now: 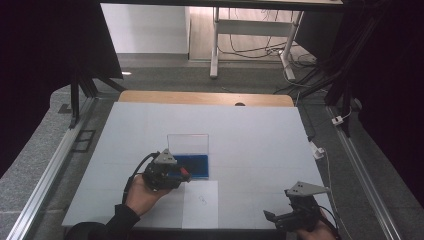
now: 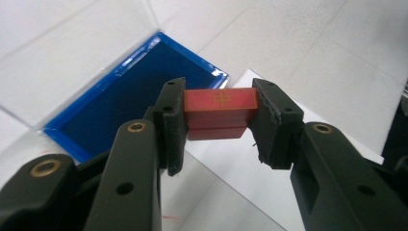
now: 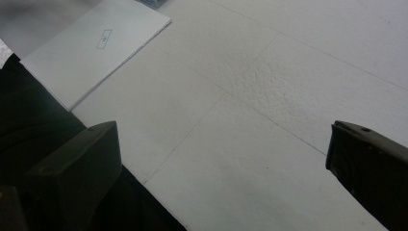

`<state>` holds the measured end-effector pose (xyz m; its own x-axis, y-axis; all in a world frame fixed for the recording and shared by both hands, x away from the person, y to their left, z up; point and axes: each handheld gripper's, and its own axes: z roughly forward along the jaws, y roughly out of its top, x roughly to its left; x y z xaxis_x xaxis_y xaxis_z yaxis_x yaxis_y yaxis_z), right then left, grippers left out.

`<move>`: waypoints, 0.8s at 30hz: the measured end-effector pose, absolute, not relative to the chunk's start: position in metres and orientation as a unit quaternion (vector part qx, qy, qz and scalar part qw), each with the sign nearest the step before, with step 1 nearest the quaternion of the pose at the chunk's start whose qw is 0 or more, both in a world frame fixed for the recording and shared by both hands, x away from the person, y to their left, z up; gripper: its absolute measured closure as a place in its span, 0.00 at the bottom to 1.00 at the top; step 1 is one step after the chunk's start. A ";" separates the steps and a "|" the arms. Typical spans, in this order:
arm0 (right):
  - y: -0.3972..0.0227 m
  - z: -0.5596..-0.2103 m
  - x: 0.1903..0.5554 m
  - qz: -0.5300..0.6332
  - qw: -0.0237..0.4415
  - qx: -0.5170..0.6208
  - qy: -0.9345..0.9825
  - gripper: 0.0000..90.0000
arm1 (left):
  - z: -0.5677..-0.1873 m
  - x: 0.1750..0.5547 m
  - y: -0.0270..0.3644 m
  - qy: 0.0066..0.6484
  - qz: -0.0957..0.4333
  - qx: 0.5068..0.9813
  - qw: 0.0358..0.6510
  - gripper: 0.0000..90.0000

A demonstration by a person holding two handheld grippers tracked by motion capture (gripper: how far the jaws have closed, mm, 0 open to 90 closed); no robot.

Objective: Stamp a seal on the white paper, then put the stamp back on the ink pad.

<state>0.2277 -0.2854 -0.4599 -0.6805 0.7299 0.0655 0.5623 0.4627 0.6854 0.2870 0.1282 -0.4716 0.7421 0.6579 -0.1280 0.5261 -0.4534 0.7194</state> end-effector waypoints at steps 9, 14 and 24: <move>-0.286 -0.460 0.228 0.351 0.119 0.383 0.846 0.00 | -0.469 0.295 0.137 0.360 0.090 0.841 0.394 0.64; -0.286 -0.460 0.228 0.351 0.120 0.384 0.845 0.00 | -0.468 0.299 0.139 0.362 0.094 0.840 0.393 0.64; -0.287 -0.460 0.229 0.352 0.119 0.392 0.841 0.00 | -0.468 0.316 0.142 0.369 0.097 0.834 0.399 0.64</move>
